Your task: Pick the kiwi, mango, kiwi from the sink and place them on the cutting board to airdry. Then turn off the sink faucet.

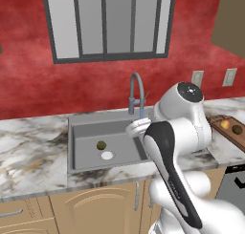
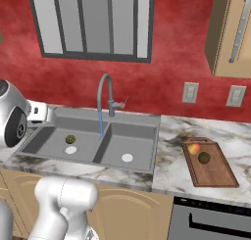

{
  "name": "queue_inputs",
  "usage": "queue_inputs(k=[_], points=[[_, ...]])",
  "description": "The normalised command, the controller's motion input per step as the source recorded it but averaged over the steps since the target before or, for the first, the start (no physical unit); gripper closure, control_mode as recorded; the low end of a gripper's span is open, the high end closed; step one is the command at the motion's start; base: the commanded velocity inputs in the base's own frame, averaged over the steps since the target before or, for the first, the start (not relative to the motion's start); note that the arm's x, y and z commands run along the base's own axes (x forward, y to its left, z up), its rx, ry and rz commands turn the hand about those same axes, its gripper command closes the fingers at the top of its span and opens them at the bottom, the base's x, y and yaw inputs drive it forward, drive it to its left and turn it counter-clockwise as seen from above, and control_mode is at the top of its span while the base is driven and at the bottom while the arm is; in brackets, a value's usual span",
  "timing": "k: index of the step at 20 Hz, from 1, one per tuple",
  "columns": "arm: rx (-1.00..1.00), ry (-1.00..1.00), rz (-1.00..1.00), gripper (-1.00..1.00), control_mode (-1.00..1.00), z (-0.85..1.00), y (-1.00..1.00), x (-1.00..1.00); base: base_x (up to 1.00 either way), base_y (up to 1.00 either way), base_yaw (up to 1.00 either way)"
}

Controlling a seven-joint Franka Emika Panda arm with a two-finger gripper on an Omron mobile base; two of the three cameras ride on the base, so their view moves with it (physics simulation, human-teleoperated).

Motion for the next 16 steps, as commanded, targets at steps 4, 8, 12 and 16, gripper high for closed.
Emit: queue_inputs(k=[4,8,12,16], points=[[0.0,0.0,0.0,-1.0,-1.0,-0.08,0.06,0.17,0.0,0.0,0.0],[0.0,0.0,0.0,-1.0,-1.0,-0.18,0.03,0.19,0.0,0.0,0.0],[0.0,0.01,0.0,-1.0,-1.0,-0.24,0.02,0.23,0.0,0.0,0.0],[0.0,0.0,0.0,-1.0,-1.0,-0.15,0.02,0.18,0.0,0.0,0.0]])
